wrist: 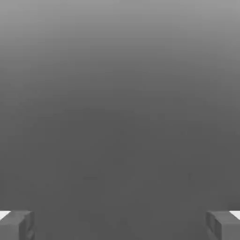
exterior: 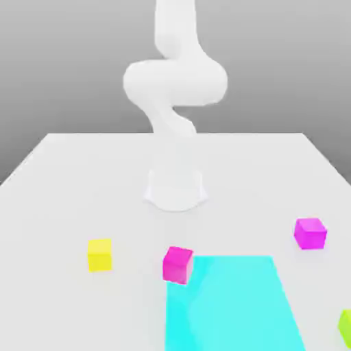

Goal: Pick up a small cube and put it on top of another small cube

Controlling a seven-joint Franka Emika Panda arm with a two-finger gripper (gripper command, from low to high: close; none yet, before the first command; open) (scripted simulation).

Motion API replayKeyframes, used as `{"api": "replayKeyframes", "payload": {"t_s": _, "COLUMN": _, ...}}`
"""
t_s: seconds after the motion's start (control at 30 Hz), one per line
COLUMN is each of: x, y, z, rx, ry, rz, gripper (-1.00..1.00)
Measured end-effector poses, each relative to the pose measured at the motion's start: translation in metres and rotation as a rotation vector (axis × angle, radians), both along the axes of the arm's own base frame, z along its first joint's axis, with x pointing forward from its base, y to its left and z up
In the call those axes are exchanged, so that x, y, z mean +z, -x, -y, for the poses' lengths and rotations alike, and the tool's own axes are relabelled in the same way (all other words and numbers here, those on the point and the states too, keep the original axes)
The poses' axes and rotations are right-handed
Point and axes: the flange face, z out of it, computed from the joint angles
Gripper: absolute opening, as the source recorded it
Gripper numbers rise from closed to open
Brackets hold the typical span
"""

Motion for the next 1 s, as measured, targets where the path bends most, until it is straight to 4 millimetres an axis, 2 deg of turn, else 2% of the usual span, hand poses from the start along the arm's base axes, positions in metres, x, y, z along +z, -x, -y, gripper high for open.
{"api": "replayKeyframes", "payload": {"t_s": 0.13, "x": -0.048, "y": -0.048, "z": -0.032, "rx": 0.179, "ry": 0.057, "rz": -0.091, "gripper": 0.0}}
{"api": "replayKeyframes", "payload": {"t_s": 0.27, "x": -0.101, "y": -0.086, "z": -0.07, "rx": 0.351, "ry": 0.118, "rz": -0.172, "gripper": 0.0}}
{"api": "replayKeyframes", "payload": {"t_s": 0.4, "x": -0.16, "y": -0.113, "z": -0.112, "rx": 0.524, "ry": 0.182, "rz": -0.247, "gripper": 0.0}}
{"api": "replayKeyframes", "payload": {"t_s": 0.5, "x": -0.207, "y": -0.126, "z": -0.146, "rx": 0.653, "ry": 0.233, "rz": -0.3, "gripper": 0.0}}
{"api": "replayKeyframes", "payload": {"t_s": 0.67, "x": -0.291, "y": -0.129, "z": -0.211, "rx": 0.889, "ry": 0.33, "rz": -0.381, "gripper": 0.0}}
{"api": "replayKeyframes", "payload": {"t_s": 0.83, "x": -0.378, "y": -0.122, "z": -0.252, "rx": 1.089, "ry": 0.429, "rz": -0.462, "gripper": 0.0}}
{"api": "replayKeyframes", "payload": {"t_s": 1.0, "x": -0.465, "y": -0.098, "z": -0.29, "rx": 1.306, "ry": 0.54, "rz": -0.536, "gripper": 0.0}}
